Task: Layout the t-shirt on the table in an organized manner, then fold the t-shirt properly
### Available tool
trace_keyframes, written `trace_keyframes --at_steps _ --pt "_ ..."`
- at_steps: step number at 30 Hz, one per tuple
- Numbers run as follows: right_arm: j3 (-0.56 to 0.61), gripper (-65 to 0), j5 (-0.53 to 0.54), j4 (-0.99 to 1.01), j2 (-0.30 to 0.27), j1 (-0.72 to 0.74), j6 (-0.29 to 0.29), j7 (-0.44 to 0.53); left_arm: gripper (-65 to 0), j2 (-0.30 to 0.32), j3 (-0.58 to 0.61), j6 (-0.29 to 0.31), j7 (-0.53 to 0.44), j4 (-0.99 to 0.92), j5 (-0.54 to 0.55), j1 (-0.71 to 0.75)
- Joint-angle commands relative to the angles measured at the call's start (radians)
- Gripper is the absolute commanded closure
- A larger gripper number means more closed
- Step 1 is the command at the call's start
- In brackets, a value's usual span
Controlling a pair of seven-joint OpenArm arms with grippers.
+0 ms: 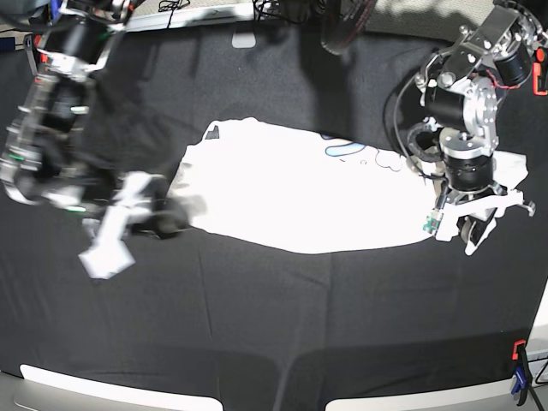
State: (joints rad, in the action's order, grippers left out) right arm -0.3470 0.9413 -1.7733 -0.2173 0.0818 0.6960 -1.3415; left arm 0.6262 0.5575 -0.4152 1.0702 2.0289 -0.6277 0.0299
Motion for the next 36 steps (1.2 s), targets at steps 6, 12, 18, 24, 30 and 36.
trace_keyframes --at_steps 6,12,18,24,30,36 --pt "0.246 -31.4 -0.285 0.005 0.069 0.026 0.002 0.415 0.0 0.008 -0.007 -0.030 -0.020 0.015 -0.022 -0.013" --pt "0.394 -31.4 -0.607 0.159 0.176 0.106 0.002 0.485 0.0 0.008 -0.007 -0.030 -0.020 0.015 -0.021 -0.013" --pt "0.412 -31.4 -0.690 0.392 0.229 0.195 0.002 0.507 0.0 0.008 -0.007 -0.030 -0.020 0.015 -0.021 -0.013" --pt "0.412 -31.4 -0.703 0.480 0.229 0.236 0.002 0.548 0.0 0.008 -0.007 -0.030 -0.020 0.015 -0.021 -0.013" --pt "0.417 -31.3 -0.632 0.562 0.234 0.236 0.002 0.467 0.0 0.008 -0.007 -0.030 -0.020 0.015 -0.021 -0.013" --pt "0.420 -31.2 -0.516 0.513 0.234 0.238 0.002 0.377 0.0 0.008 -0.007 -0.030 -0.020 0.015 -0.021 -0.013"
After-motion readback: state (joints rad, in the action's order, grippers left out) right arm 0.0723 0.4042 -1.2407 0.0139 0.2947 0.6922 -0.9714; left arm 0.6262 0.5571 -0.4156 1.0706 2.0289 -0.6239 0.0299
